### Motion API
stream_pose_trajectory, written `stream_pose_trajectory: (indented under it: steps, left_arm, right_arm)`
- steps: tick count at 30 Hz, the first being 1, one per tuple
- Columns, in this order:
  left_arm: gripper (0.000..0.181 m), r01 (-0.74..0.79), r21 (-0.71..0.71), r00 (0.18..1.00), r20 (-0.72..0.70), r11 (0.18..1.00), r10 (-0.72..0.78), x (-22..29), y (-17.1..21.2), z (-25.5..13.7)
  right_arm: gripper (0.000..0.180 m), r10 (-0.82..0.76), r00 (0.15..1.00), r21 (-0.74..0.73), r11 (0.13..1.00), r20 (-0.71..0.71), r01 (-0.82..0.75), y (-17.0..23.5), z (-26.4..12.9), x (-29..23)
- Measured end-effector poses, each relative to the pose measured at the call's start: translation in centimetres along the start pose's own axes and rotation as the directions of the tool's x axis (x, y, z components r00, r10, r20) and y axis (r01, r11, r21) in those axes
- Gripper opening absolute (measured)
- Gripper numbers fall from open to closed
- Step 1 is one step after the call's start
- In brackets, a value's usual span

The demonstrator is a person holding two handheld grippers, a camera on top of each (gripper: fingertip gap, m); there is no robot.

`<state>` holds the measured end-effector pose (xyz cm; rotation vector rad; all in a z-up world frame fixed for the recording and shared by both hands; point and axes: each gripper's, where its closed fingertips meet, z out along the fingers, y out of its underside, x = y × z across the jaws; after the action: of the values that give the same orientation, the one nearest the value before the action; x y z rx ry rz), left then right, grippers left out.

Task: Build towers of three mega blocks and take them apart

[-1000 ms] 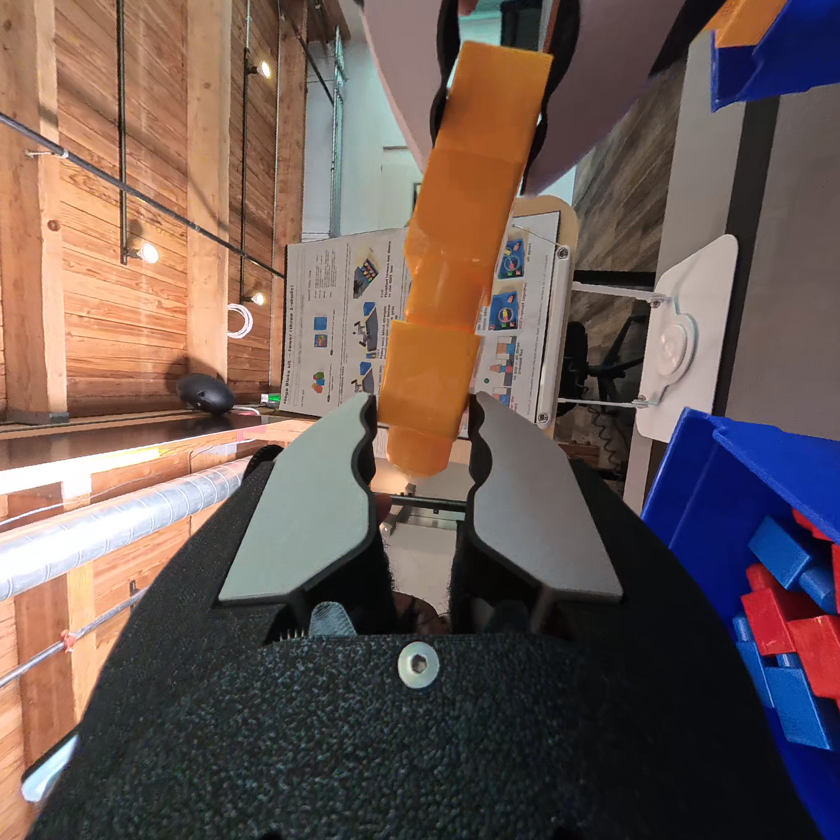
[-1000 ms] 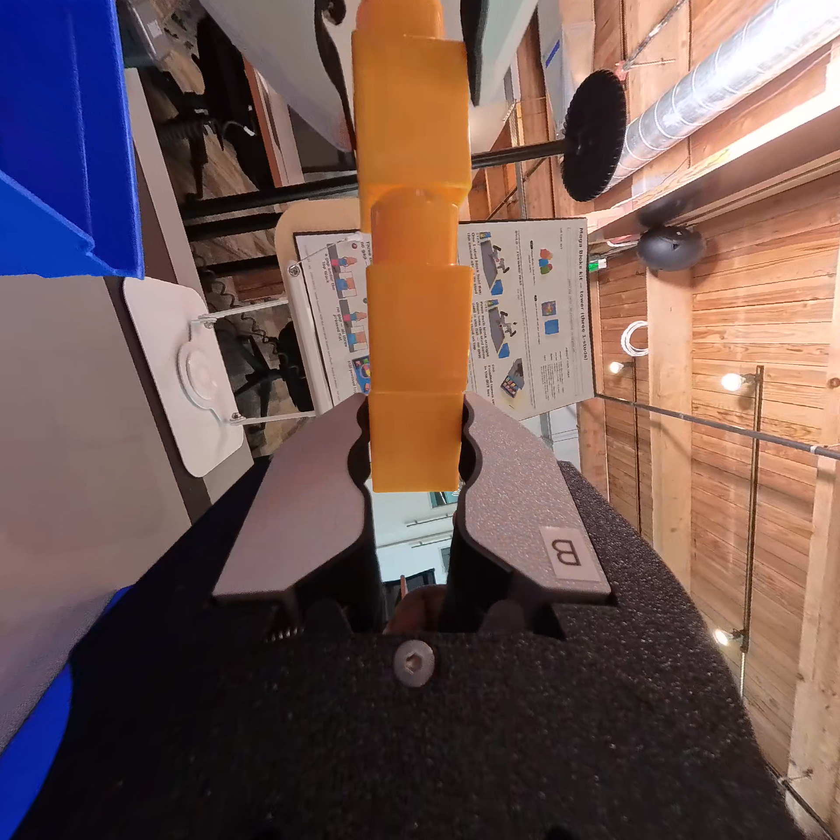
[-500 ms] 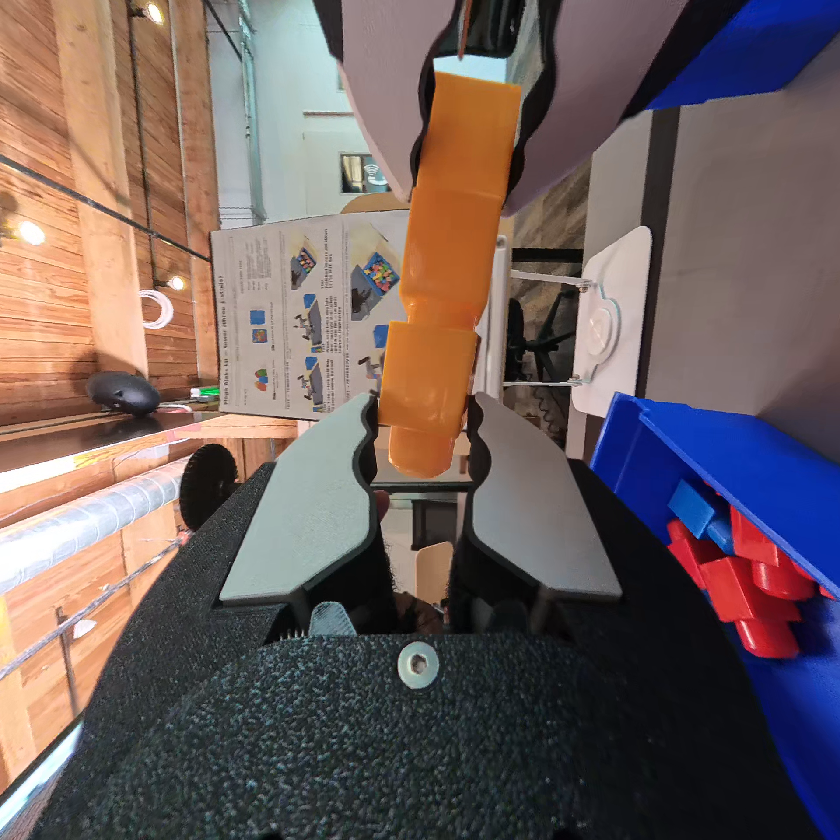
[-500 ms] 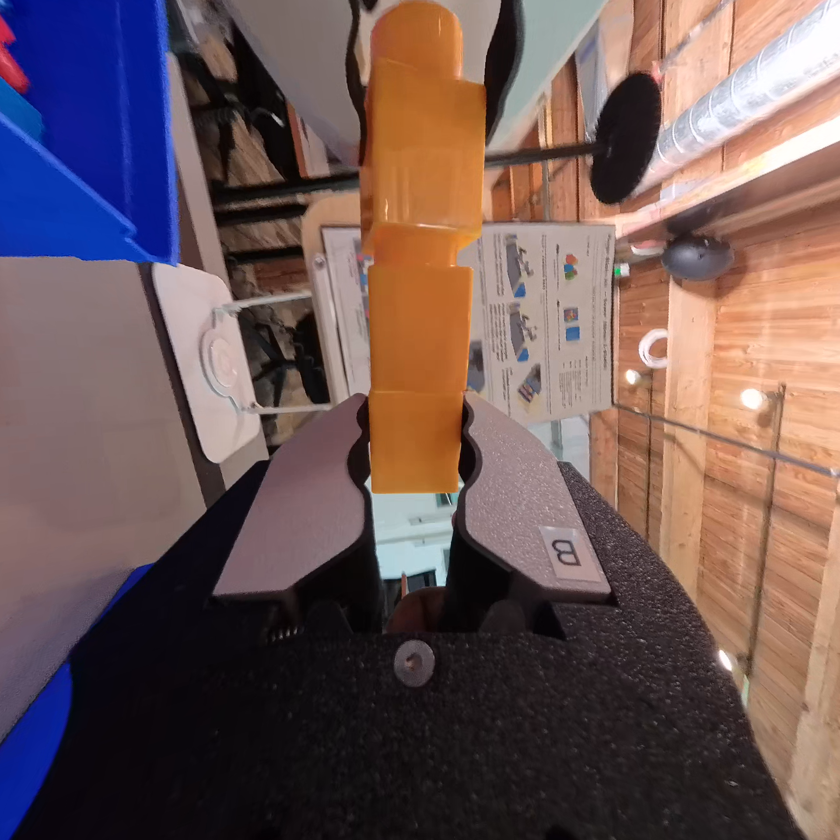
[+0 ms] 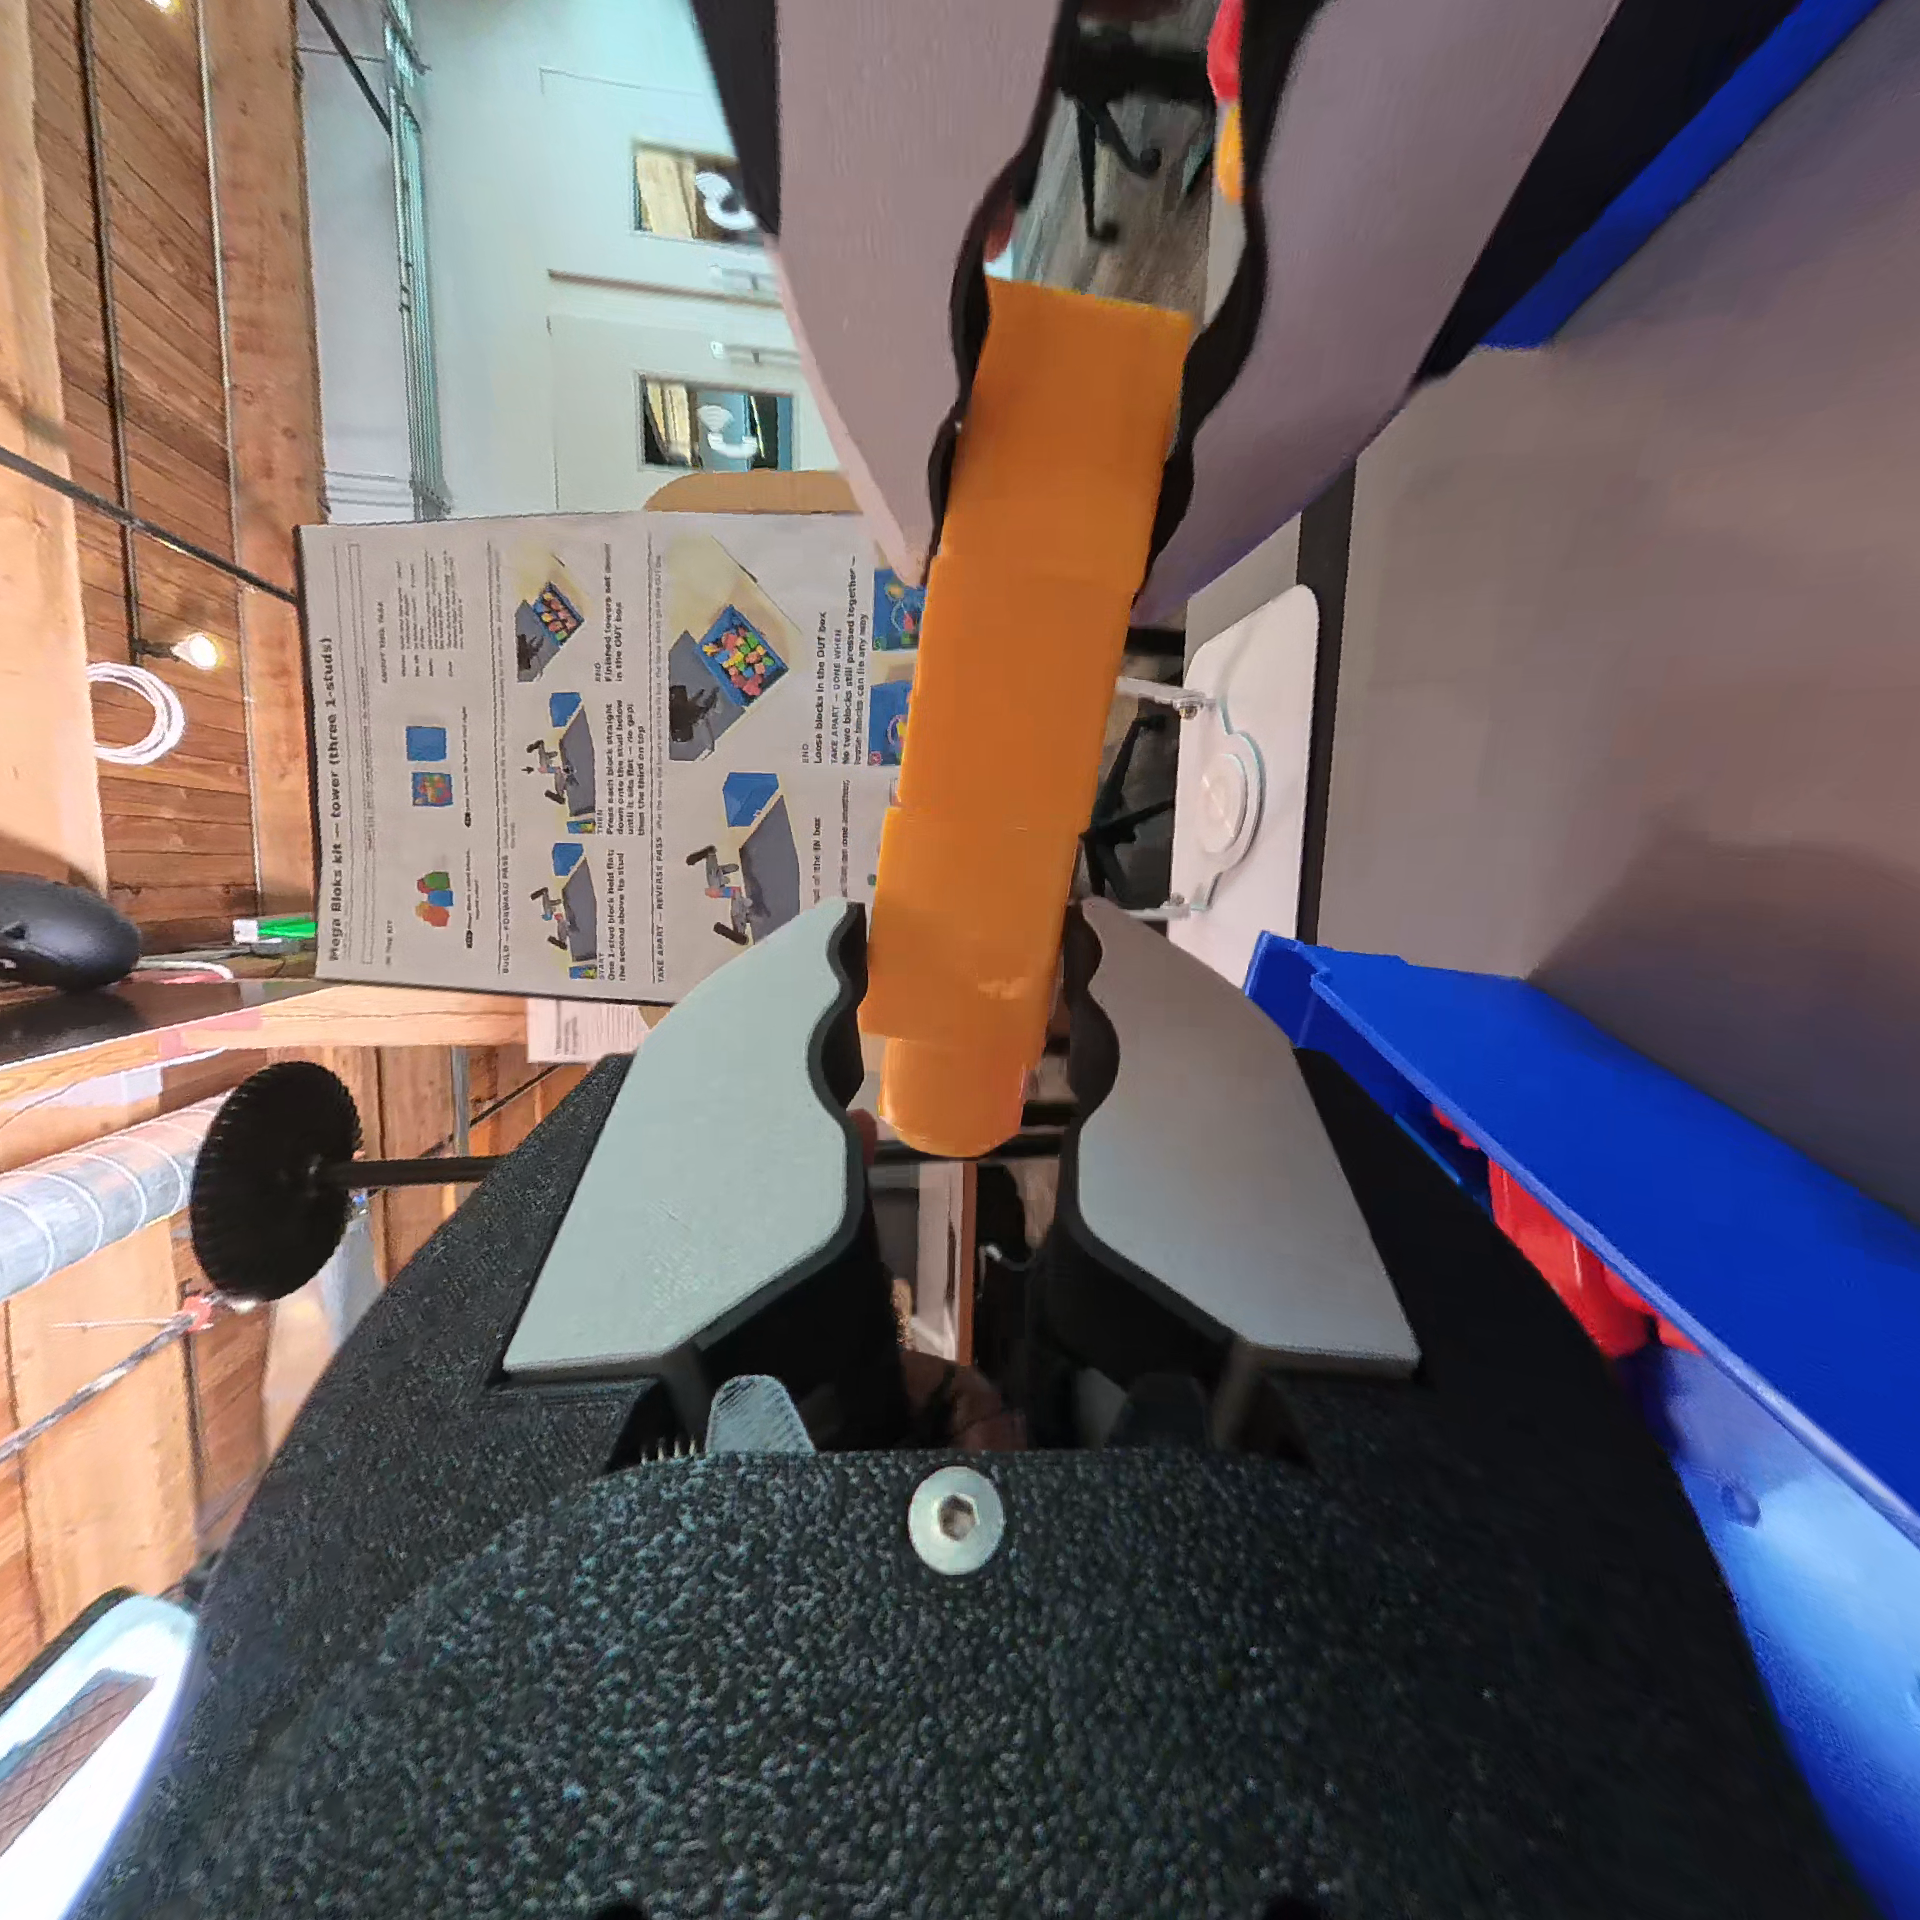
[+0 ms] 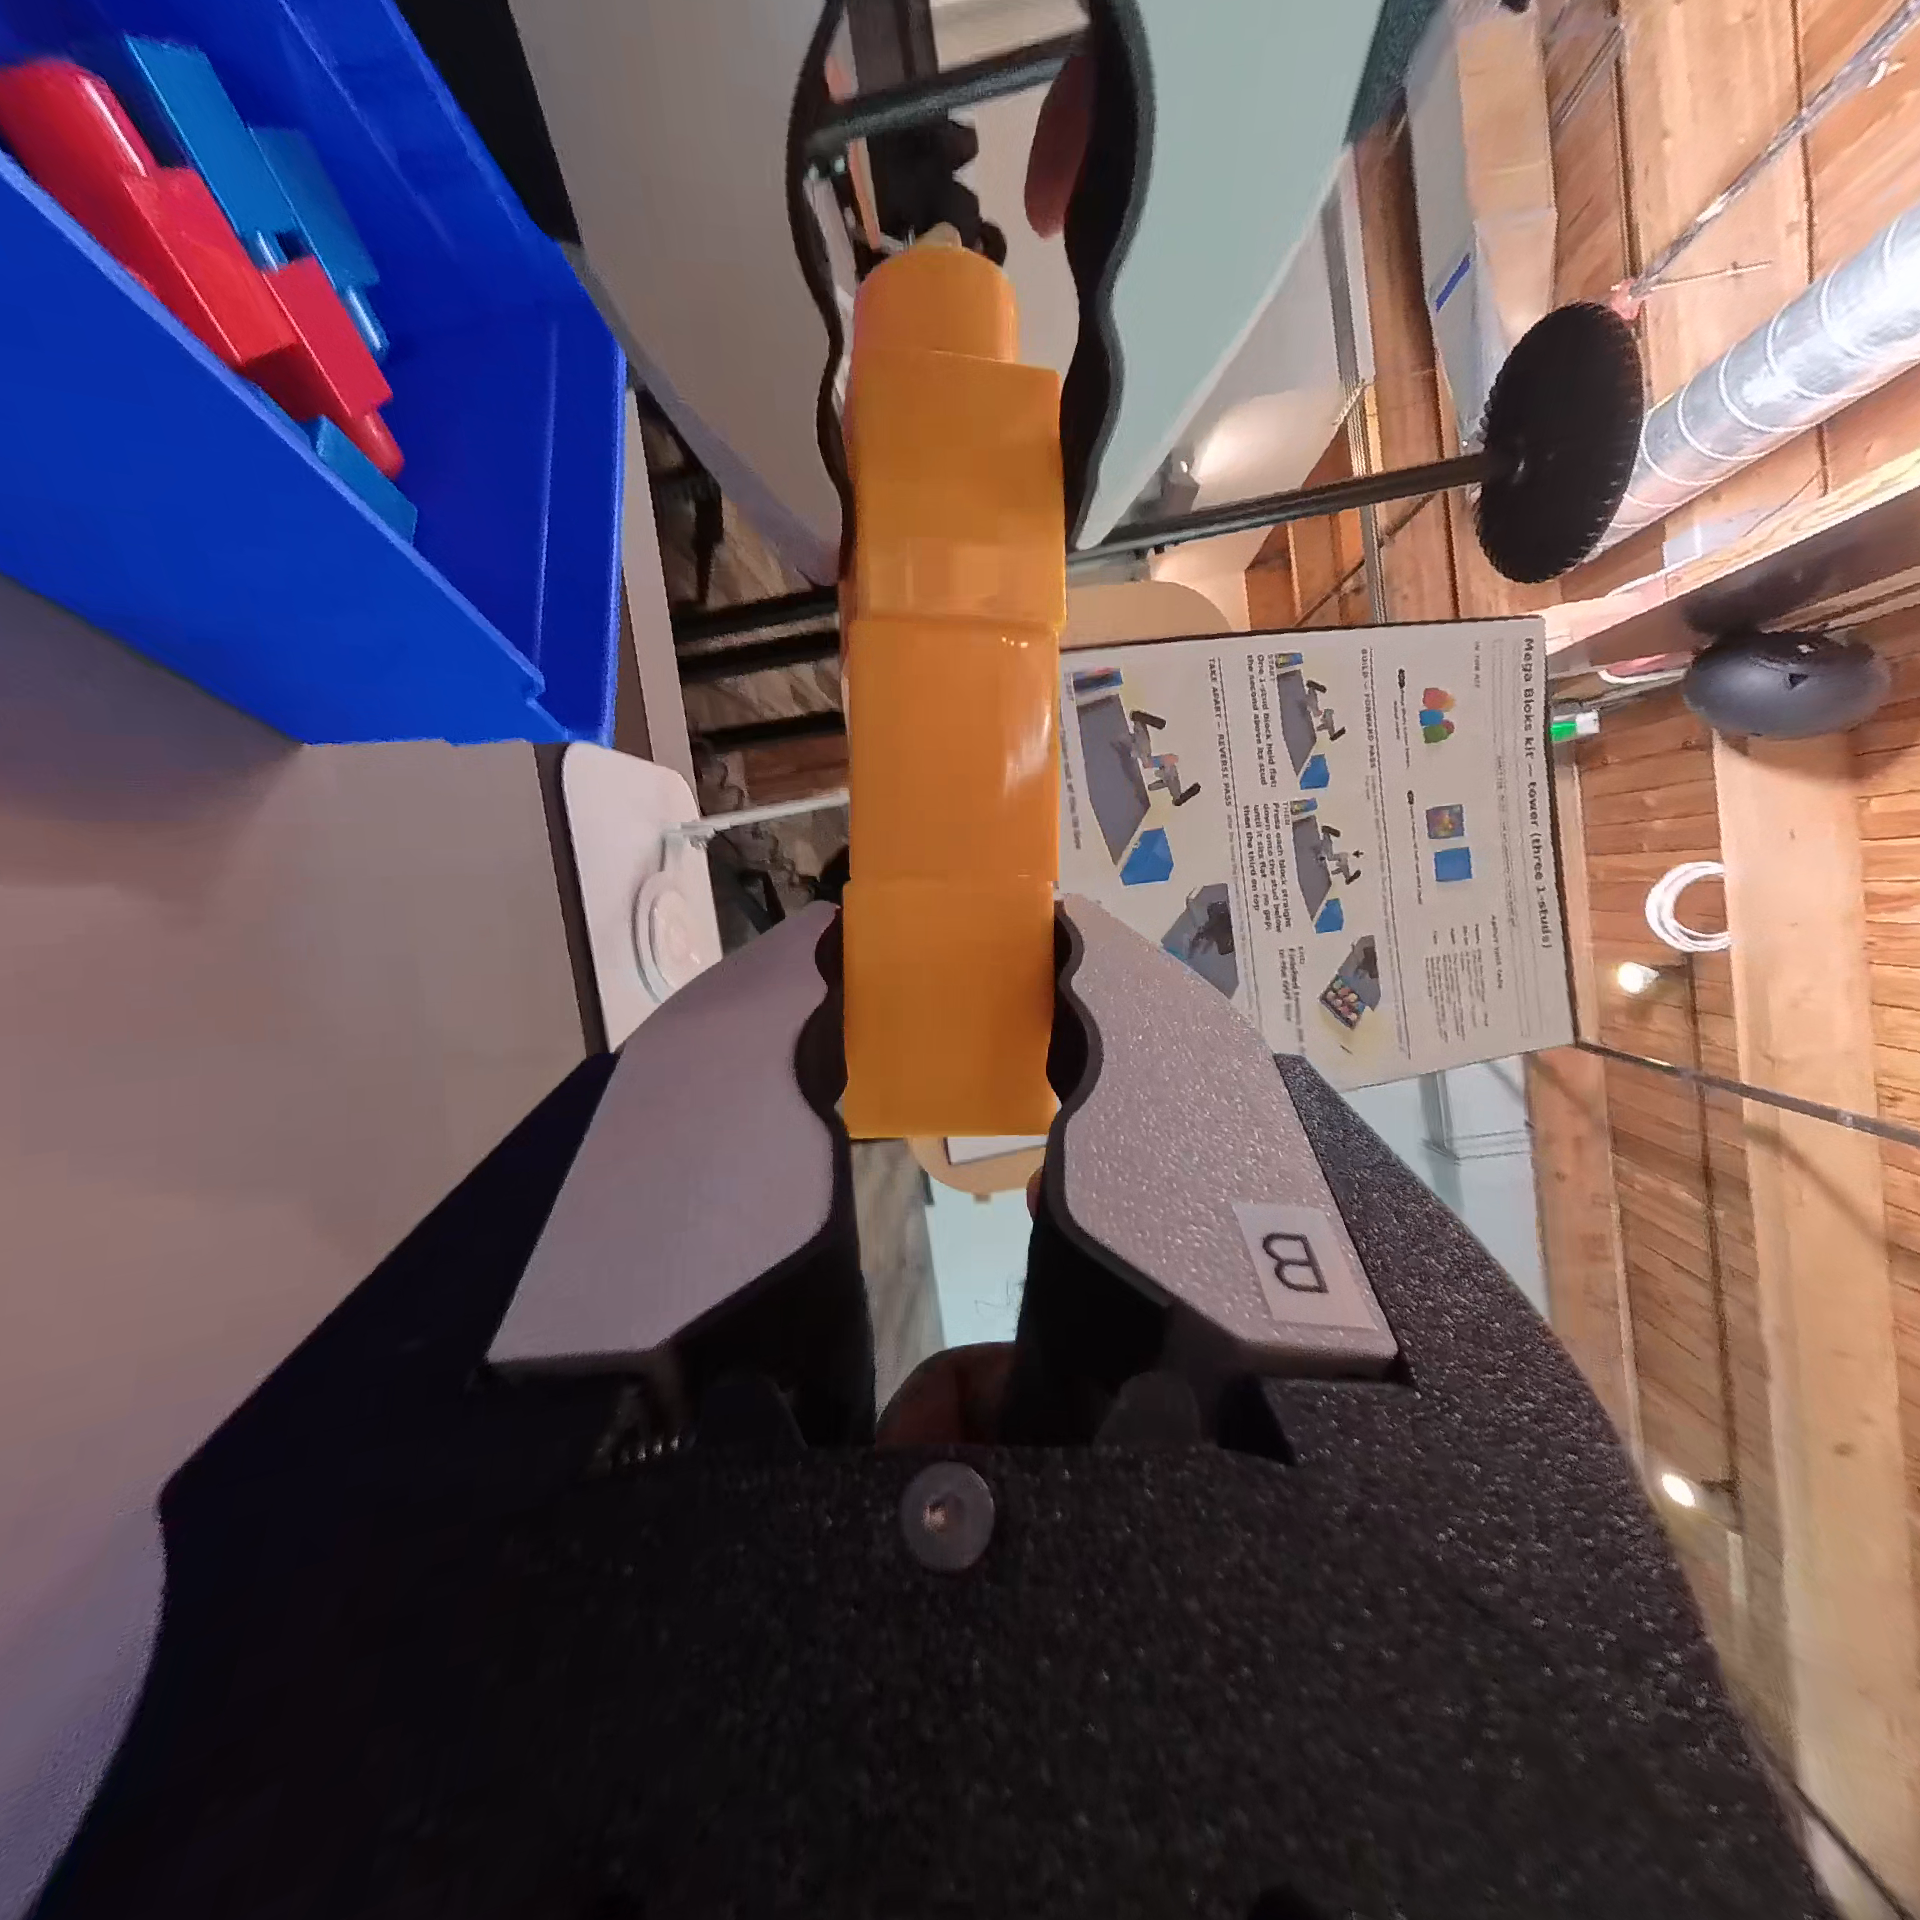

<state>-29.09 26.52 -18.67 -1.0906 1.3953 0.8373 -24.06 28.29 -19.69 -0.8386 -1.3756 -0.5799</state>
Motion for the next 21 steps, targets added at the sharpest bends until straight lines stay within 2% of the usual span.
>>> stream_pose_trajectory:
  steps: [2,4,6,7,8,9,10,12,13,14,16,19,20,21]
  left_arm:
    - [0.039,0.050,0.056,0.998,0.029,0.997,-0.052,-0.7,-0.3,-0.5]
    - [0.052,0.148,0.115,0.983,0.095,0.982,-0.159,-2.6,-0.4,-1.4]
    - [0.057,0.297,0.238,0.927,0.161,0.925,-0.339,-5.2,-0.3,-3.0]
    - [0.055,0.393,0.322,0.868,0.179,0.861,-0.463,-6.7,-0.2,-4.0]
    - [0.054,0.496,0.420,0.788,0.149,0.760,-0.597,-8.1,-0.1,-5.0]
    - [0.055,0.597,0.519,0.698,0.041,0.612,-0.715,-8.9,-0.5,-5.8]
    - [0.056,0.686,0.590,0.602,-0.133,0.425,-0.788,-9.3,-1.4,-6.6]
    - [0.058,0.809,0.587,0.385,-0.481,0.038,-0.788,-10.0,-2.6,-7.7]
    - [0.059,0.838,0.535,0.289,-0.599,-0.105,-0.747,-10.1,-2.7,-7.8]
    - [0.061,0.857,0.476,0.212,-0.677,-0.199,-0.705,-9.9,-2.7,-7.5]
    - [0.062,0.881,0.384,0.114,-0.739,-0.276,-0.664,-9.3,-2.7,-6.4]
    - [0.062,0.913,0.320,0.088,-0.760,-0.253,-0.644,-8.2,-3.9,-5.2]
    - [0.058,0.918,0.317,0.092,-0.756,-0.238,-0.649,-8.0,-4.2,-4.8]
    - [0.043,0.914,0.330,0.100,-0.745,-0.235,-0.659,-7.9,-4.2,-4.7]
  right_arm:
    - [0.035,0.088,0.996,0.043,0.995,0.016,-0.088,-0.2,0.0,0.1]
    - [0.036,0.231,0.972,0.100,0.967,0.045,-0.235,-0.3,-0.2,0.4]
    - [0.036,0.412,0.905,0.141,0.895,0.104,-0.423,0.1,-0.4,0.8]
    - [0.036,0.500,0.853,0.156,0.840,0.149,-0.520,0.2,-0.5,0.9]
    - [0.036,0.579,0.790,0.173,0.773,0.204,-0.611,0.1,-0.6,1.0]
    - [0.036,0.646,0.710,0.185,0.690,0.280,-0.700,-0.4,-0.8,0.9]
    - [0.036,0.696,0.618,0.193,0.593,0.365,-0.782,-1.1,-1.1,1.0]
    - [0.036,0.732,0.428,0.201,0.382,0.529,-0.902,-3.0,-1.9,1.4]
    - [0.035,0.724,0.342,0.198,0.279,0.600,-0.940,-3.9,-2.4,1.9]
    - [0.036,0.699,0.256,0.174,0.188,0.668,-0.967,-4.6,-3.0,2.1]
    - [0.036,0.649,0.133,0.103,0.085,0.749,-0.991,-5.6,-3.5,2.2]
    - [0.036,0.626,0.106,0.075,0.076,0.773,-0.994,-6.2,-3.6,1.8]
    - [0.036,0.618,0.101,0.067,0.078,0.780,-0.995,-6.5,-3.6,1.6]
    - [0.036,0.610,0.095,0.059,0.079,0.787,-0.995,-6.7,-3.7,1.6]
